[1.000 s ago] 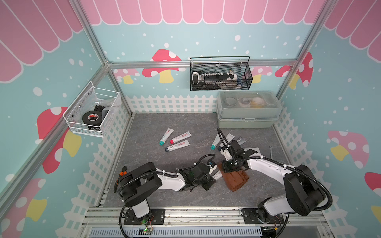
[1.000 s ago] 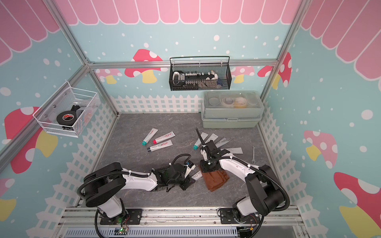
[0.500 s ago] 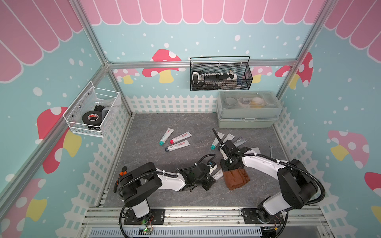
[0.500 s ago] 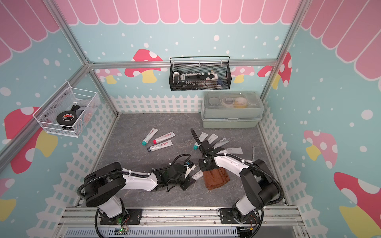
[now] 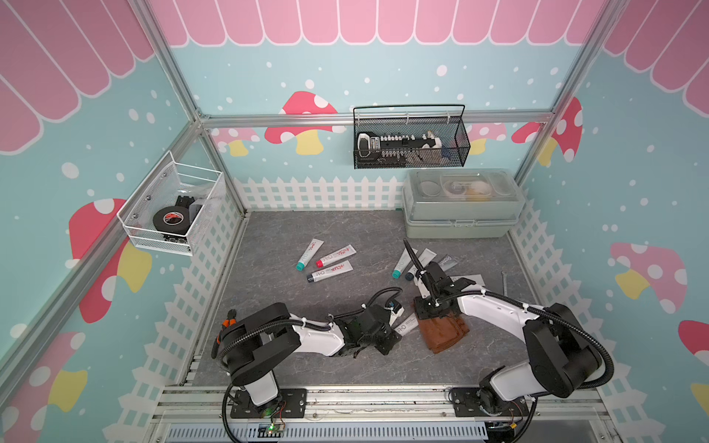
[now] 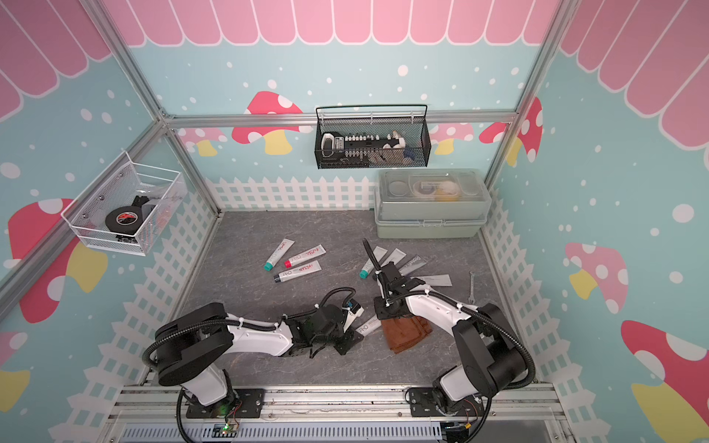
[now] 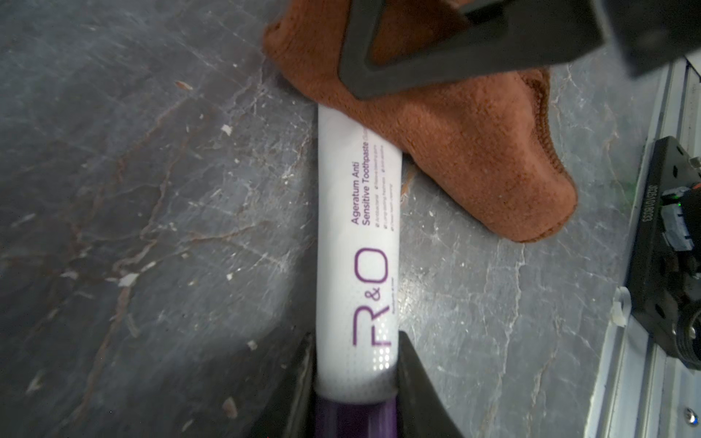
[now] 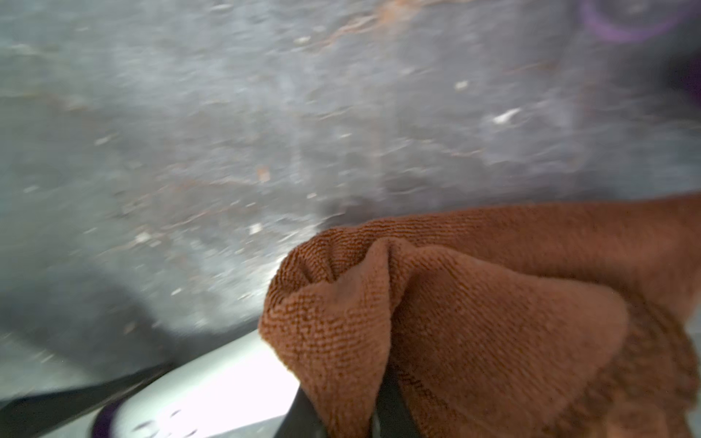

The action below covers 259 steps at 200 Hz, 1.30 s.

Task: Wipe the surface of the toothpaste tube
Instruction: Wipe the dirt from the toothpaste tube.

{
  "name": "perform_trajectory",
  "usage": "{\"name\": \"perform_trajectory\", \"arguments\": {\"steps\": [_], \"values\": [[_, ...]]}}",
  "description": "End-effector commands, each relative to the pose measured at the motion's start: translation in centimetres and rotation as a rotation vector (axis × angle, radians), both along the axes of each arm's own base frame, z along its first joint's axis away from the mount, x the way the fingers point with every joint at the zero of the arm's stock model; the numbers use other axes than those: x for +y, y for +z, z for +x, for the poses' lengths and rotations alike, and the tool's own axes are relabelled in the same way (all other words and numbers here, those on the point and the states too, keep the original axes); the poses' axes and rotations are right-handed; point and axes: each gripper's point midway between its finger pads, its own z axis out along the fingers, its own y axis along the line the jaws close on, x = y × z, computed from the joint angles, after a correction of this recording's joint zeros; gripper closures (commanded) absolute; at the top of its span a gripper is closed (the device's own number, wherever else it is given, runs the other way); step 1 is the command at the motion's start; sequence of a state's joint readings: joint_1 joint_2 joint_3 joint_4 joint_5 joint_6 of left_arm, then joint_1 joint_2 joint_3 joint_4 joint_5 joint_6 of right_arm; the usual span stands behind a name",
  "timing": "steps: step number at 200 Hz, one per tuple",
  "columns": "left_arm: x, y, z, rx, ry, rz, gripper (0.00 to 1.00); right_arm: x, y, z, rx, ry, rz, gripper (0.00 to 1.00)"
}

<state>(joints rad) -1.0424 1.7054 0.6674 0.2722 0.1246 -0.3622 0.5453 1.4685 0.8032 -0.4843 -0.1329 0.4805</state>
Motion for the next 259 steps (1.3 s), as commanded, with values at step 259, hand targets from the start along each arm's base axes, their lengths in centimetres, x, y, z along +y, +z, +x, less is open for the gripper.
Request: {"name": "perform_trajectory", "arguments": {"steps": [259], "values": [[1.3, -1.5, -0.3, 0.021, 0.019, 0.073, 0.72, -0.5, -2.0, -3.2, 0.128, 0.079, -0.133, 0.87]]}}
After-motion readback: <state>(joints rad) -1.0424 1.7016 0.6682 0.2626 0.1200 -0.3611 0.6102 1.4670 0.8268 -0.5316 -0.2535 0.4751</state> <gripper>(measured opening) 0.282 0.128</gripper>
